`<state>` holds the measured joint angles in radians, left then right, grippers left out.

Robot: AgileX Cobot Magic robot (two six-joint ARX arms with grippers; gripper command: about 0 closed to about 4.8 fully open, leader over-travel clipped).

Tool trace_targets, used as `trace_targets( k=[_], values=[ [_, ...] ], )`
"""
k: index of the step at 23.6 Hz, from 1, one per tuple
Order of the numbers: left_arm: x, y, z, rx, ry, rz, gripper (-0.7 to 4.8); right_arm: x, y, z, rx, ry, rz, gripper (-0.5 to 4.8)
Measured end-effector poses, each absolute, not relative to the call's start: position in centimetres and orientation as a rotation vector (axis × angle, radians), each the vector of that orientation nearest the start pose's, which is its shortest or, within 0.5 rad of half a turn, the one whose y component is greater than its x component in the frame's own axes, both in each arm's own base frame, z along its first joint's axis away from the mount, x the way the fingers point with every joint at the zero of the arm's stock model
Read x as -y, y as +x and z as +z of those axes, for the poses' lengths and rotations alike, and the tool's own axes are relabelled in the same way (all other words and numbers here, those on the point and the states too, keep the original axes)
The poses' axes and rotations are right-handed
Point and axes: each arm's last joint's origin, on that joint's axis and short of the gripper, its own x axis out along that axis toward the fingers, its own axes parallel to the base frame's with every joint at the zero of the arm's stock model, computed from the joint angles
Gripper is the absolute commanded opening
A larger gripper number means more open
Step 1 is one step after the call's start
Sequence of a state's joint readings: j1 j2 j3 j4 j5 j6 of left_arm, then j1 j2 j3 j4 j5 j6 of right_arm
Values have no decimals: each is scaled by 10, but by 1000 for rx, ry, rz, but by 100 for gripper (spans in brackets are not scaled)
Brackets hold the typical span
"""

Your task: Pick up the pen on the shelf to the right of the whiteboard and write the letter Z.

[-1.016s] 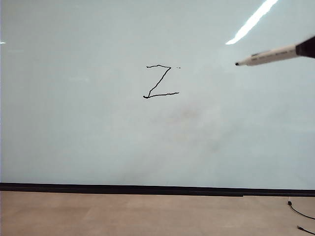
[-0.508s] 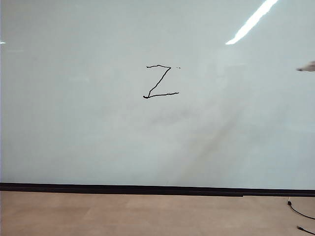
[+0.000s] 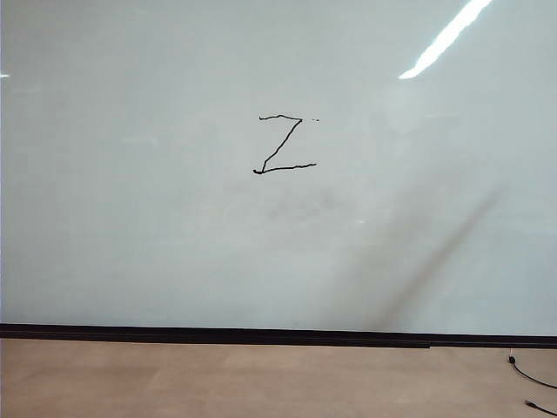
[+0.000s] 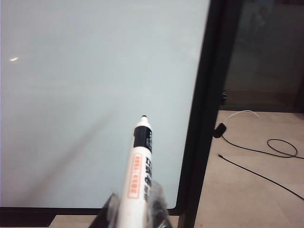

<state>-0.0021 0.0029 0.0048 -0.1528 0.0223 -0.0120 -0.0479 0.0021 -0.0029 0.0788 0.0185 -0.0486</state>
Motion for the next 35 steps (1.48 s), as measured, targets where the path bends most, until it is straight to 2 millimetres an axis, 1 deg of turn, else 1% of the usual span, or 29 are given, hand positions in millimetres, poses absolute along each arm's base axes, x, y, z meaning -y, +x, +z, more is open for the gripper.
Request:
trace_targets(
  k=[5, 10, 18, 35],
  values=[
    [1, 96, 150, -151, -14, -23, -4, 5, 98, 170, 69, -39, -64, -4],
    [1, 96, 150, -151, -14, -23, -5, 4, 98, 163, 2, -31, -29, -5],
    [1, 96, 150, -151, -14, -23, -5, 4, 98, 161, -20, -30, -29, -5],
    [1, 96, 150, -151, -14, -23, -5, 4, 98, 161, -23, -30, -29, -5]
  ],
)
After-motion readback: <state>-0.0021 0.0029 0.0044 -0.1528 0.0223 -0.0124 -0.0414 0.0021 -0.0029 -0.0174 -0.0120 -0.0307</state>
